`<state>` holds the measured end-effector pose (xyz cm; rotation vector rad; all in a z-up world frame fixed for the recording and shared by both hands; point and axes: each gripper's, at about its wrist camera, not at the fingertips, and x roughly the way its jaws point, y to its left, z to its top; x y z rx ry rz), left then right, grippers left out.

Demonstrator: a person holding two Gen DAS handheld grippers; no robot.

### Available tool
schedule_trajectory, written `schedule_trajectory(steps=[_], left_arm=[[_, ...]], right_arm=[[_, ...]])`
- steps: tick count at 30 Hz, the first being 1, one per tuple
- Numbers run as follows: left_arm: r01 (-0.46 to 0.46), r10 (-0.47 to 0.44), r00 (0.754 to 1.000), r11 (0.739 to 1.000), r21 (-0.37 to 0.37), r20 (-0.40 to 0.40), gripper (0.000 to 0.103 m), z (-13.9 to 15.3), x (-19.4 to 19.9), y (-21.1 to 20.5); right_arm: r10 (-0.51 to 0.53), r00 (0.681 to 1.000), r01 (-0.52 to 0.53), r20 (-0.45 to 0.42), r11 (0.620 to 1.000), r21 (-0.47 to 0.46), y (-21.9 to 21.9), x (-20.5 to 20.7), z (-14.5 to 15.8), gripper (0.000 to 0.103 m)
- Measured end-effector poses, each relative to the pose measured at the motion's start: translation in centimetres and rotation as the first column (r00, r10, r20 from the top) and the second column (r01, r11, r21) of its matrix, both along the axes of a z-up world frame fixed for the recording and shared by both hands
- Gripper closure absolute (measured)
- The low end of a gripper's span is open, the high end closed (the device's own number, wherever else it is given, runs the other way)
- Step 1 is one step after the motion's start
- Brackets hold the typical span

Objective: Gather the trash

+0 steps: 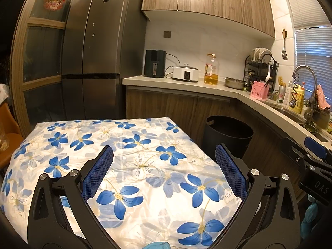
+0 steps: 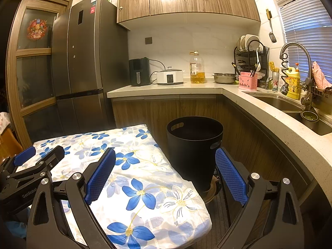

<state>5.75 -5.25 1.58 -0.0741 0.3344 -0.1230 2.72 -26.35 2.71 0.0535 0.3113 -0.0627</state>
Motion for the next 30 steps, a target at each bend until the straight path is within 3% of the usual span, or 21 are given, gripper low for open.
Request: schedule_trajectory(steps=[30], left_arm=[[-0.003,0.003,1.0,1.0,0.023,0.001,0.006,0.41,0.29,0.19]], right_arm=[[0.007,1.0,-0.007,0.001,1.0,0.007,0.15,0.16,0.01,0.01]])
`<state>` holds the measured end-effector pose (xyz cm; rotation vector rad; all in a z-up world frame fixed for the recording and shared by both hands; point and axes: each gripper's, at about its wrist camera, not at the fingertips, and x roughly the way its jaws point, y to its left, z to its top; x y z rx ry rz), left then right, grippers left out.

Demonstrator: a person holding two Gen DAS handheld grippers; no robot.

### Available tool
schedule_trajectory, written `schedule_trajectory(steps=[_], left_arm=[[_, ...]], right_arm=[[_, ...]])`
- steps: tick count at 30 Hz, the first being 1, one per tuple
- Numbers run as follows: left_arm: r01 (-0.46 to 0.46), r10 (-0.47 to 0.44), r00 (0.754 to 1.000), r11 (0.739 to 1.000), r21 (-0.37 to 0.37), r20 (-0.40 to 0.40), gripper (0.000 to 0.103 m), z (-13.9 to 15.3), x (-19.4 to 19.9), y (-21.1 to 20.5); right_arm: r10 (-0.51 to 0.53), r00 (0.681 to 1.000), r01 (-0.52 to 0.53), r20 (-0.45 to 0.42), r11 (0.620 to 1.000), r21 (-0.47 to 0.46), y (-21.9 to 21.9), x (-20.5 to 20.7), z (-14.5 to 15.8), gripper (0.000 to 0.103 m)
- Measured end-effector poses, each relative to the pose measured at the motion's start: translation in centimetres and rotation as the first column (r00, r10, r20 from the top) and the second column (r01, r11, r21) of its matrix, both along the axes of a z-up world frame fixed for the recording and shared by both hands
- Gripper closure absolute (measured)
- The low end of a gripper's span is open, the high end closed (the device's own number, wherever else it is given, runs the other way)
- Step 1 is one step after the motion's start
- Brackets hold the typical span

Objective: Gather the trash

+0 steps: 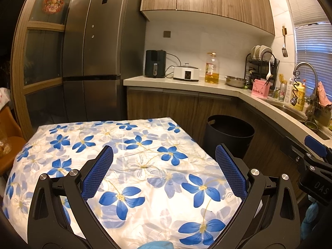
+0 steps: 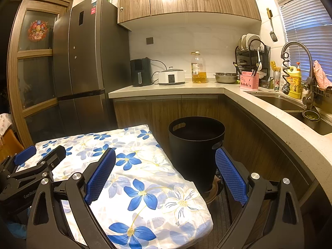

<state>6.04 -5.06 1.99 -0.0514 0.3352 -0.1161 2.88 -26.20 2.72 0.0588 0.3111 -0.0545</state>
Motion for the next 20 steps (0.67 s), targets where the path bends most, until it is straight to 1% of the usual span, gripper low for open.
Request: schedule_trajectory(steps=[2,3,5,8,12,13,14,15,20], left_arm=[[-0.004,0.004,1.0,1.0,0.013,0.012,0.006,-0.02,-0.17,-0.2],[-0.008,0.008,1.0,1.0,0.023,0.018,0.008,-0.05,-0.22,-0.29],[-0.011,0.01,1.0,0.999,0.034,0.018,0.016,-0.08,-0.21,-0.42],[-0.012,0.012,1.0,0.999,0.036,0.011,0.018,-0.12,-0.07,-0.39],[-0.023,0.022,0.999,0.999,0.04,0.024,0.017,-0.01,-0.24,-0.4],[-0.019,0.019,1.0,0.999,0.044,0.021,0.014,0.0,-0.21,-0.47],[-0.024,0.023,1.0,0.999,0.046,0.014,0.008,-0.02,-0.14,-0.54],[-0.025,0.025,1.0,0.999,0.043,0.012,0.006,-0.05,-0.18,-0.62],[-0.034,0.033,0.999,0.999,0.028,0.013,0.006,-0.02,-0.27,-0.42]], right_arm=[[-0.003,1.0,0.003,-0.001,1.0,0.001,-0.01,0.05,-0.04,0.01],[-0.004,1.0,0.004,-0.002,1.0,0.002,-0.08,0.11,-0.06,0.01],[-0.008,1.0,0.008,-0.005,1.0,0.005,-0.23,0.15,-0.12,0.01],[-0.013,1.0,0.013,-0.006,1.0,0.007,-0.34,0.11,-0.13,0.01],[-0.014,1.0,0.014,-0.005,1.0,0.009,-0.56,0.01,-0.09,0.009],[-0.014,1.0,0.014,-0.003,1.0,0.01,-0.51,-0.05,-0.08,0.008],[-0.014,1.0,0.014,-0.002,1.0,0.01,-0.61,-0.03,-0.04,0.008],[-0.015,1.0,0.015,-0.002,1.0,0.011,-0.64,-0.03,-0.02,0.008],[-0.013,1.0,0.013,-0.002,1.0,0.013,-0.7,-0.08,-0.02,0.008]])
